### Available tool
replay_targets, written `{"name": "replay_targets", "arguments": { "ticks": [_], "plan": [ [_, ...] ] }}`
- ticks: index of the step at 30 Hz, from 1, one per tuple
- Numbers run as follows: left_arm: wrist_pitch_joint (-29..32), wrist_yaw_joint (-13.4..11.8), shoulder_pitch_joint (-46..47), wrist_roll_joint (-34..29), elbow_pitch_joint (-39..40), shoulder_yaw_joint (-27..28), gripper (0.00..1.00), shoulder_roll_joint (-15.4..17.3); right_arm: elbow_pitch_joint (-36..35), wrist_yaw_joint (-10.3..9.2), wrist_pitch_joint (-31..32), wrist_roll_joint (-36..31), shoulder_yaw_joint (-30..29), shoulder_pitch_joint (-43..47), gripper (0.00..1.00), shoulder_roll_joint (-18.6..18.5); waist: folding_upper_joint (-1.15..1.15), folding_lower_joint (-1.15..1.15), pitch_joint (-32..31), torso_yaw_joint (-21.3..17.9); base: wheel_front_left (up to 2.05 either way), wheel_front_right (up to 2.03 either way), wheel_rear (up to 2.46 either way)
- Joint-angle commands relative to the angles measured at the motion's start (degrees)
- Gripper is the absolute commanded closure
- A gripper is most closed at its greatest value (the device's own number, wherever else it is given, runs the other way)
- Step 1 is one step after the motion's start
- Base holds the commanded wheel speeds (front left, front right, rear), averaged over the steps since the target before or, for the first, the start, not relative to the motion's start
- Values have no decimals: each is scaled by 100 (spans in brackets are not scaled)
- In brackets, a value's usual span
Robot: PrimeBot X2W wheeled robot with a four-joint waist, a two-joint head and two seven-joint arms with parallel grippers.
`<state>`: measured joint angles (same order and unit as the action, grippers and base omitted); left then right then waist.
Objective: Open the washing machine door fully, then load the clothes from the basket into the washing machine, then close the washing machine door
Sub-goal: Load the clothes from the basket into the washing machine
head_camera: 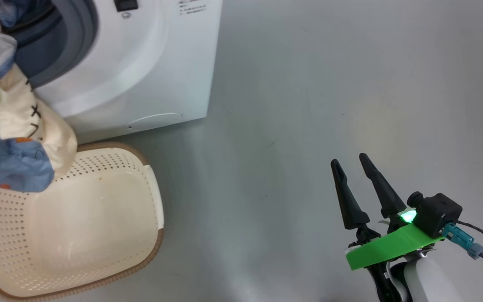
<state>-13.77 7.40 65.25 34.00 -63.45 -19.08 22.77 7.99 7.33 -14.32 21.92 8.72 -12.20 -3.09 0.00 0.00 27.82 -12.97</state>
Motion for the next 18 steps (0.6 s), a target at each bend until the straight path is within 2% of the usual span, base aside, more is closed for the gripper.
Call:
{"name": "replay_targets", "arguments": {
  "ticks": [1,5,8,10,14,18],
  "plan": [
    [0,9,177,30,51,55,100,329,-106,16,-68,70,143,-21,0,17,0,0,14,-54,0,0,0],
    [-61,9,394,92,-9,-115,100,439,-106,16,-68,99,199,-8,0,19,0,0,26,-109,0,0,0],
    [-114,9,628,95,243,-49,100,562,-115,16,-68,117,214,1,0,20,0,0,63,-118,0,0,0],
    [-118,-23,752,-9,726,245,100,682,-126,16,-68,126,215,-8,0,20,0,0,101,-113,0,0,0],
    [-121,-139,598,-542,1721,835,100,707,-132,16,-68,136,236,-40,0,21,0,0,152,-106,0,0,0],
    [-121,-93,307,-914,1808,1098,100,532,-126,16,-68,140,268,-56,0,21,0,0,153,-102,0,0,0]
  ]
}}
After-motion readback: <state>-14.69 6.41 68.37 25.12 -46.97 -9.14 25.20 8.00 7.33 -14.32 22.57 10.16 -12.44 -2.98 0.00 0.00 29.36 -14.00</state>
